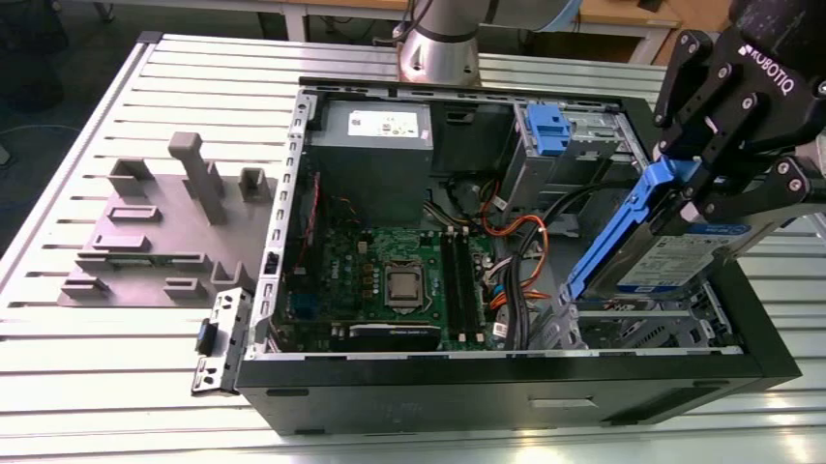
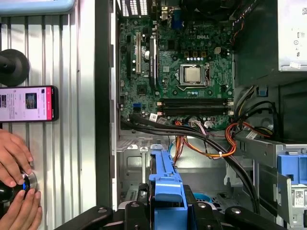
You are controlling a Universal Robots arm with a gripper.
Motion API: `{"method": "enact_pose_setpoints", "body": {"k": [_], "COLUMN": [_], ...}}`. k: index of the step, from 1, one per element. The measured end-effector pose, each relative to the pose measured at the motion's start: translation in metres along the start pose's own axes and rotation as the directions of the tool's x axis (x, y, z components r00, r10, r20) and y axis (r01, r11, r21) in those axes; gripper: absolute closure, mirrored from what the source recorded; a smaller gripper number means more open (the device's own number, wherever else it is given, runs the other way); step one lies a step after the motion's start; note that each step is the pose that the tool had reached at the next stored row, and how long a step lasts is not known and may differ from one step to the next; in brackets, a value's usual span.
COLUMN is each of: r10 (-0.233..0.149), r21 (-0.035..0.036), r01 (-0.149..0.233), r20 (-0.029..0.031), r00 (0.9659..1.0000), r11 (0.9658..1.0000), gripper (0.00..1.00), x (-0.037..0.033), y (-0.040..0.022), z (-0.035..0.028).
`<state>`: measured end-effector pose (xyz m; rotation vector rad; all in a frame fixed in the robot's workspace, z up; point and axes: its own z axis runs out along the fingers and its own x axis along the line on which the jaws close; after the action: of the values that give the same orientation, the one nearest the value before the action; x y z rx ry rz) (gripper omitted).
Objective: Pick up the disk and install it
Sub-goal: 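Insert the disk into the insertion slot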
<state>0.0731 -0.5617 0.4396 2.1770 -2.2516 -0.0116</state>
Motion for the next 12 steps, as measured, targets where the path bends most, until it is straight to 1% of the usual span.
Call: {"method": "enact_pose_setpoints", "body": {"k": [6, 12], "r10": [0.0, 0.0], "r21": [0.0, 0.0], "r01": [0.0, 0.0], "r20": [-0.0001, -0.0002], "r00": [1.0, 1.0], "r11": [1.0, 1.0], "gripper": [0.64, 0.64], "x": [0.0029, 0.0036], "y": [-0.0025, -0.0033], "z": [0.0036, 0.0095]}}
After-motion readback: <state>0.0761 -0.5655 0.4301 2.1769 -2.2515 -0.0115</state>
